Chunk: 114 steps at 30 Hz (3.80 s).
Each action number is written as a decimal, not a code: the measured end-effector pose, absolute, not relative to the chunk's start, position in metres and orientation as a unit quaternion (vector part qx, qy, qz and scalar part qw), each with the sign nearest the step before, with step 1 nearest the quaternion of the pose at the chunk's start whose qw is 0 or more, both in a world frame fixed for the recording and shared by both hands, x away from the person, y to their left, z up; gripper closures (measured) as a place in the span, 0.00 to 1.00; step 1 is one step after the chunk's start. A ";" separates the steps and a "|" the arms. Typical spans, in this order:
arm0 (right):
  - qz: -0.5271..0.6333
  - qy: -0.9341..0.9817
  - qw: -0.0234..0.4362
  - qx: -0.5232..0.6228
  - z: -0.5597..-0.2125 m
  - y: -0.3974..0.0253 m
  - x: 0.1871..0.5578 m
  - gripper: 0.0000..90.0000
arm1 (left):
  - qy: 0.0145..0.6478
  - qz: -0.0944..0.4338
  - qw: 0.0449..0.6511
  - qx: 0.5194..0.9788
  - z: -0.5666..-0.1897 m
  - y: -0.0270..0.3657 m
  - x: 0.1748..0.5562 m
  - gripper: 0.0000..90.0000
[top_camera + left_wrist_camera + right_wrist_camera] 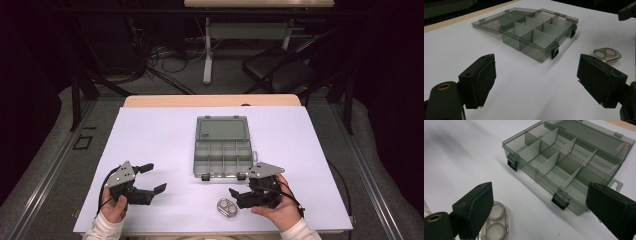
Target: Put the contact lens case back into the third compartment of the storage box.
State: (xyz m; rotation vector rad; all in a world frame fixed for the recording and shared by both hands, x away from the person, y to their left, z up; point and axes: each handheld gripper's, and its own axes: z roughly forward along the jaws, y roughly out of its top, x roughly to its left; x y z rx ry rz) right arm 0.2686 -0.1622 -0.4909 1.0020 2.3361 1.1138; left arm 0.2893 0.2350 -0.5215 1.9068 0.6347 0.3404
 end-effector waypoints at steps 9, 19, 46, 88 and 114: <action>0.333 0.872 0.161 0.321 -0.480 -0.148 0.272 0.11 | 0.270 0.146 0.521 0.796 -0.522 0.236 0.289 0.18; 0.309 0.887 0.136 0.316 -0.479 -0.144 0.275 0.16 | 0.270 0.147 0.520 0.797 -0.522 0.235 0.289 0.18; 0.264 0.915 0.106 0.288 -0.491 -0.118 0.280 0.24 | 0.272 0.146 0.518 0.797 -0.522 0.235 0.288 0.18; 0.199 0.933 0.050 0.297 -0.517 -0.096 0.275 0.42 | 0.271 0.144 0.517 0.799 -0.523 0.235 0.288 0.18; 0.190 0.931 0.036 0.310 -0.531 -0.096 0.276 0.50 | 0.273 0.143 0.514 0.800 -0.523 0.235 0.289 0.18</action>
